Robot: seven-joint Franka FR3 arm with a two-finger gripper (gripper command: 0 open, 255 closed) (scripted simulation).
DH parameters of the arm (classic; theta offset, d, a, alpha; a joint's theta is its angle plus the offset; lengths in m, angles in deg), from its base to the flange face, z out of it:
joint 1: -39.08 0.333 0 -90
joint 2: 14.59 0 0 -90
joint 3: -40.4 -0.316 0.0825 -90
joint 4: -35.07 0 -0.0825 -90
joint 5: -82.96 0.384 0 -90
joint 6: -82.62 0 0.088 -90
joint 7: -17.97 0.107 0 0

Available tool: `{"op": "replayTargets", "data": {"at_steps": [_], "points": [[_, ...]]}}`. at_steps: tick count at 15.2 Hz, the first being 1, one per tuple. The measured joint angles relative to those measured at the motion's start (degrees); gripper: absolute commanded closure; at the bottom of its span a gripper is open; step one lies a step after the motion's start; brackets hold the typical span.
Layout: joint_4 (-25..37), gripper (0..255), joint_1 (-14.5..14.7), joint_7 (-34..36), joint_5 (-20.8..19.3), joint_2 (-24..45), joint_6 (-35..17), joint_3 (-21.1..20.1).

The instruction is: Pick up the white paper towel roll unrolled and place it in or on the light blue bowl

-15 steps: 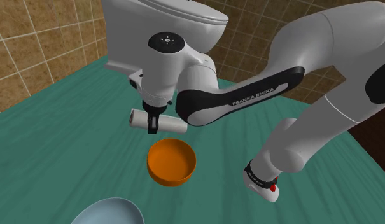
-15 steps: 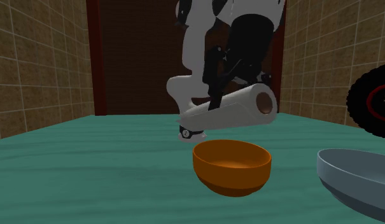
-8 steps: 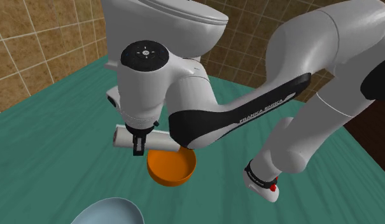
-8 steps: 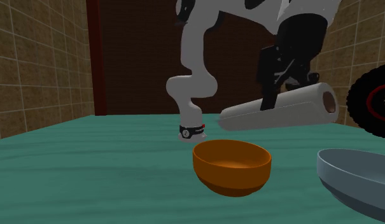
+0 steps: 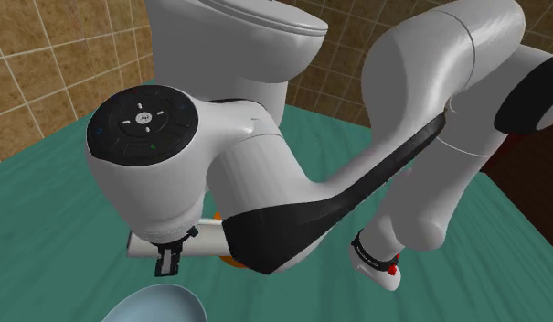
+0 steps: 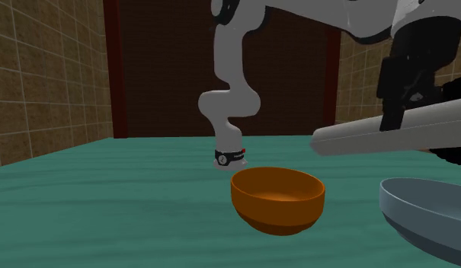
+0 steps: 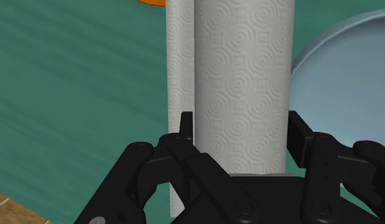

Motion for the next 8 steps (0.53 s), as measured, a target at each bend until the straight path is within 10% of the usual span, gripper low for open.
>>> {"op": "replayTargets", "data": {"at_steps": [8], "points": [[16.7, 255, 13.0, 12.7, -9.5, 15.9, 10.5, -0.9]]}}
